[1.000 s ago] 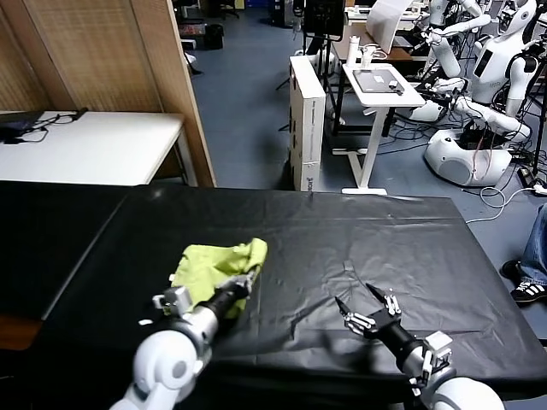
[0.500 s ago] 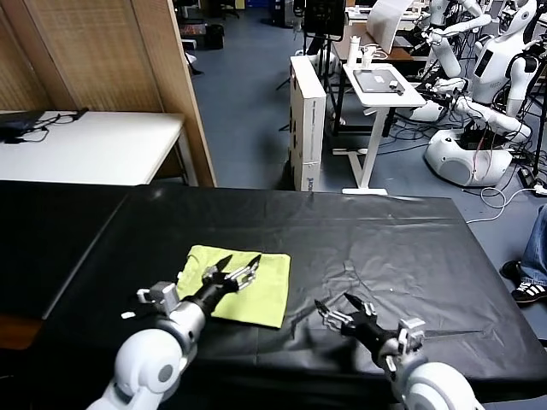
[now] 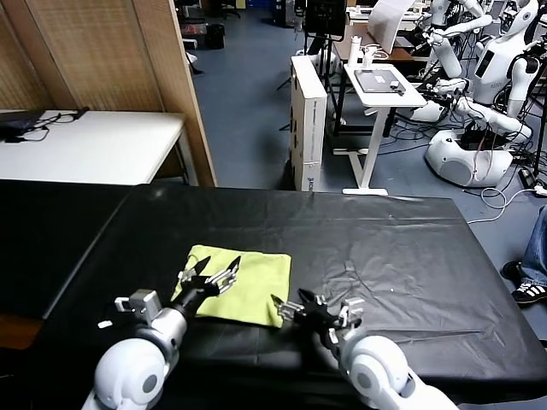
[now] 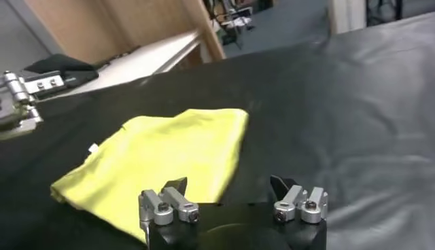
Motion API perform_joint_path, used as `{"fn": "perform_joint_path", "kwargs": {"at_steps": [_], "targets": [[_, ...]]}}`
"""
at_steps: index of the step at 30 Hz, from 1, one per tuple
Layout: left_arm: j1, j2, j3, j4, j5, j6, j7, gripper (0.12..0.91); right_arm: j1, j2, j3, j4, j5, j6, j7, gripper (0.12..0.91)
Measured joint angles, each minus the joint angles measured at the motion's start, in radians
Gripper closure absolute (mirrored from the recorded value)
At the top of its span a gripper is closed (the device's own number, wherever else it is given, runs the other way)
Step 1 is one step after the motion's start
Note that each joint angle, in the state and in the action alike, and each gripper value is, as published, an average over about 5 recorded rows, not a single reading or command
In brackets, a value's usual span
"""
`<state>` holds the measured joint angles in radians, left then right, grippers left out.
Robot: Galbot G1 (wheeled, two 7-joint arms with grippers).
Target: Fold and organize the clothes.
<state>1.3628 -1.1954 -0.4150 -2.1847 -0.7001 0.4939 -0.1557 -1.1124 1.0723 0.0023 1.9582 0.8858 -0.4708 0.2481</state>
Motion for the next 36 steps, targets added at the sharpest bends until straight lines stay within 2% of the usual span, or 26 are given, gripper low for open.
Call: {"fn": "perform_joint_path", "kwargs": {"at_steps": [1,4,12,15,21,24,28,31,34,36], "targets": [[0.001,-0.001,-0.001,0.0,0.0,0.0,0.0,0.123,0.005,0.002,-0.004,-0.007,0.0,0.0,-0.001,0.155],[0.001,-0.002,-0.003,0.0,0.001,-0.001,0.0,0.123,0.013,0.005,-0.008,-0.02,0.0,0.0,-0.002,0.295],[0.001,-0.005,-0.009,0.006,0.002,-0.001,-0.003,0.123,0.015,0.001,0.001,-0.023,0.0,-0.001,-0.005,0.801],[0.005,-0.005,-0.019,0.009,0.0,-0.003,-0.003,0.123,0.0,-0.013,0.029,-0.008,0.003,-0.016,0.001,0.881],[0.006,0.003,-0.035,0.024,-0.01,-0.013,-0.002,0.123,-0.049,-0.07,0.118,0.031,-0.021,-0.068,0.015,0.885],[0.002,0.003,-0.032,0.028,-0.01,-0.027,-0.001,0.123,-0.071,-0.103,0.159,0.037,-0.038,-0.078,0.006,0.885],[0.004,0.007,-0.024,0.03,-0.009,-0.067,-0.006,0.123,-0.087,-0.129,0.192,0.044,-0.055,-0.081,-0.021,0.882],[0.012,0.015,-0.022,0.034,-0.001,-0.105,-0.011,0.123,-0.096,-0.142,0.207,0.052,-0.077,-0.082,-0.047,0.807],[0.021,0.028,-0.024,0.038,0.01,-0.141,-0.01,0.123,-0.107,-0.153,0.22,0.06,-0.093,-0.078,-0.066,0.639],[0.028,0.039,-0.025,0.042,0.014,-0.159,-0.01,0.123,-0.117,-0.161,0.231,0.067,-0.102,-0.072,-0.074,0.487]]}}
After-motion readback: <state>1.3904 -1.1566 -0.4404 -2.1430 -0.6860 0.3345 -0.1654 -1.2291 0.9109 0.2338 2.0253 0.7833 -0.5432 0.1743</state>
